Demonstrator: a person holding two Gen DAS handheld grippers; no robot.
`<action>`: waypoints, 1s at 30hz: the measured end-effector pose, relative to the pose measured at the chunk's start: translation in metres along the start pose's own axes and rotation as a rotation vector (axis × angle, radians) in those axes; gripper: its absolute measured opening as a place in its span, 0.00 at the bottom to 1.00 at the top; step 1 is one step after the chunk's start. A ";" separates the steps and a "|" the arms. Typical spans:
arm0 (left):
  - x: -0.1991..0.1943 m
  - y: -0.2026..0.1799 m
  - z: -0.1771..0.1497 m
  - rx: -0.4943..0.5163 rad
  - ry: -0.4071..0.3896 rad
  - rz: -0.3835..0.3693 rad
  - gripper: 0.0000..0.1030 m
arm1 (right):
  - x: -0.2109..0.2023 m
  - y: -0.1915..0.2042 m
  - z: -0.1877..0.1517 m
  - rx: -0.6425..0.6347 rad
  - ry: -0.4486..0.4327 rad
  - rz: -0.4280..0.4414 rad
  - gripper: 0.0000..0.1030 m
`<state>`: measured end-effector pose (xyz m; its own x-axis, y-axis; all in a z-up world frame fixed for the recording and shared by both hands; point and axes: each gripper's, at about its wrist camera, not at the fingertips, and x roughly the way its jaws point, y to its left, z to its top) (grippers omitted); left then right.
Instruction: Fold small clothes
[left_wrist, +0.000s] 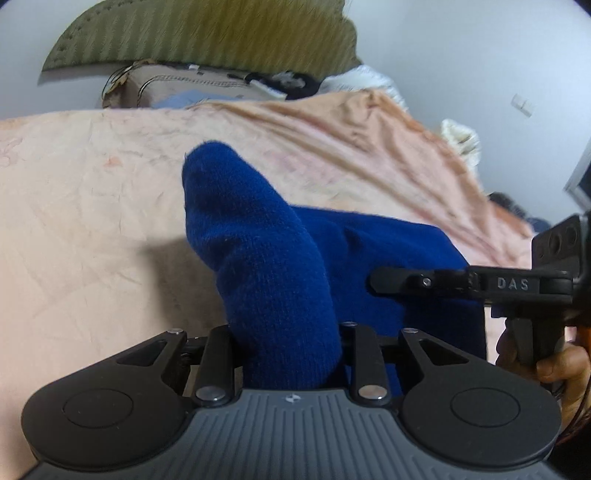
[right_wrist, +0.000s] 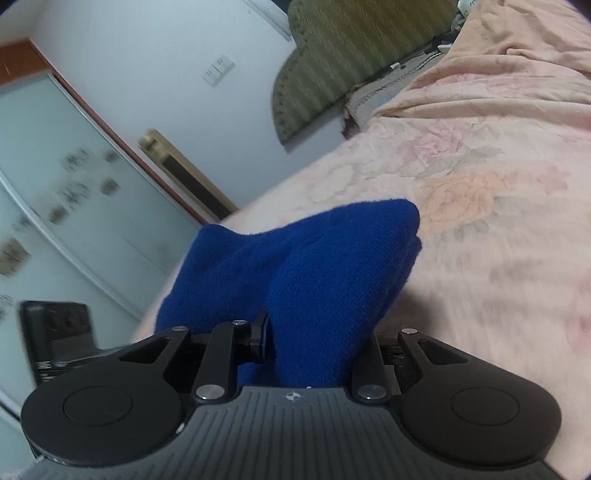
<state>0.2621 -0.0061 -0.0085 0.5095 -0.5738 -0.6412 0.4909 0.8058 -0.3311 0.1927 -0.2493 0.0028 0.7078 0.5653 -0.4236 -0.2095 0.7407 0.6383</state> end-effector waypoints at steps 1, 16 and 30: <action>0.003 0.002 0.000 -0.005 0.004 0.009 0.28 | 0.009 -0.002 0.001 -0.004 0.005 -0.027 0.28; -0.073 0.027 -0.050 -0.159 -0.022 -0.004 0.54 | -0.066 -0.049 -0.036 0.170 -0.069 -0.108 0.62; -0.077 0.005 -0.106 -0.248 0.062 -0.126 0.16 | -0.083 -0.029 -0.103 0.201 0.098 0.044 0.45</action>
<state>0.1504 0.0581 -0.0343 0.4075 -0.6681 -0.6225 0.3560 0.7440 -0.5655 0.0701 -0.2802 -0.0469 0.6298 0.6354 -0.4468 -0.0932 0.6329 0.7686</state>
